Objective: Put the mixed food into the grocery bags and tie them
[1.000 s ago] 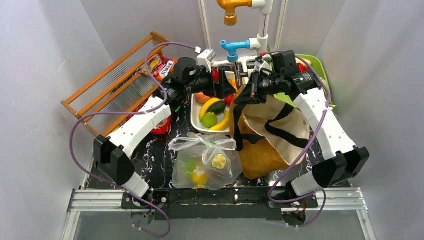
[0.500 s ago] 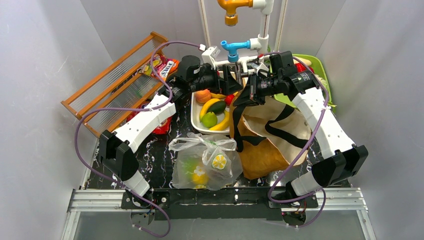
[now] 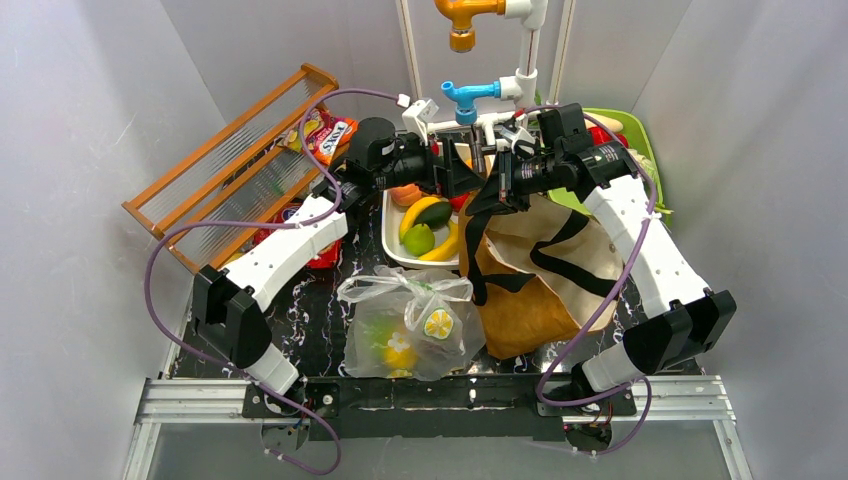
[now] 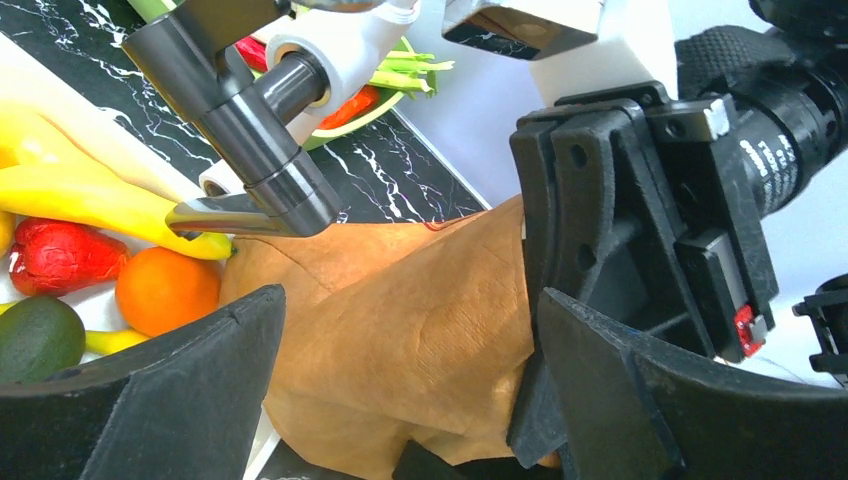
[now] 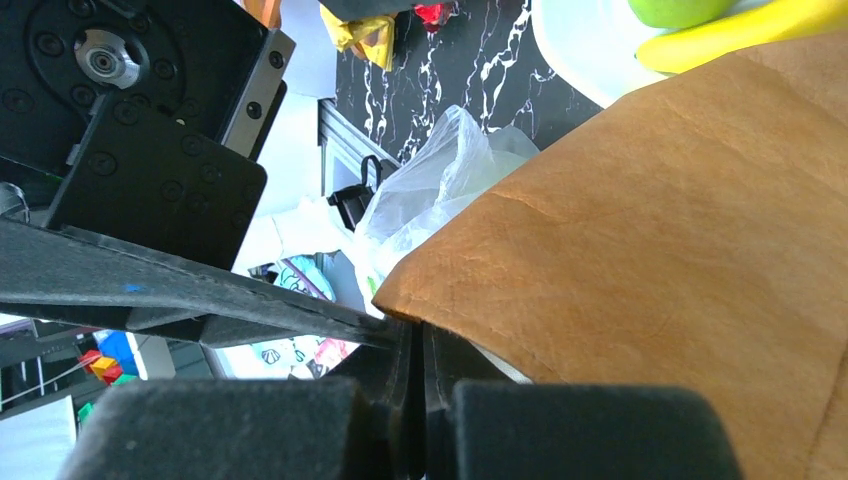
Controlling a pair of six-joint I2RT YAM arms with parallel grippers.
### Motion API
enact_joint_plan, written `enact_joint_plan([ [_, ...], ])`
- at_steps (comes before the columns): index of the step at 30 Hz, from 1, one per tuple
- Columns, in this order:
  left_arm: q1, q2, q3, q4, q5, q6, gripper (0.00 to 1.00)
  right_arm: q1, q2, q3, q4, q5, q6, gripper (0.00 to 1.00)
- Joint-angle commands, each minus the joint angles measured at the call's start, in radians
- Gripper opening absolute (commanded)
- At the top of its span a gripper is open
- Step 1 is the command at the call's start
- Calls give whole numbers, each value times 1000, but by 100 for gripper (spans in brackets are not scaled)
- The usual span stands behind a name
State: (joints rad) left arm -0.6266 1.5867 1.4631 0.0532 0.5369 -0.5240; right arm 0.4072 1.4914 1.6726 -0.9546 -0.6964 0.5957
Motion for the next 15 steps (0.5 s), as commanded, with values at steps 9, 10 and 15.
enact_joint_plan([
  [9,-9,-78,19,-40,94,29,96,4,2,21,10,-17,-20,1],
  [10,-9,-74,16,-41,104,27,95,4,3,22,10,-16,-20,1],
  [15,-12,-51,13,-40,148,4,84,4,4,25,13,-19,-22,1],
])
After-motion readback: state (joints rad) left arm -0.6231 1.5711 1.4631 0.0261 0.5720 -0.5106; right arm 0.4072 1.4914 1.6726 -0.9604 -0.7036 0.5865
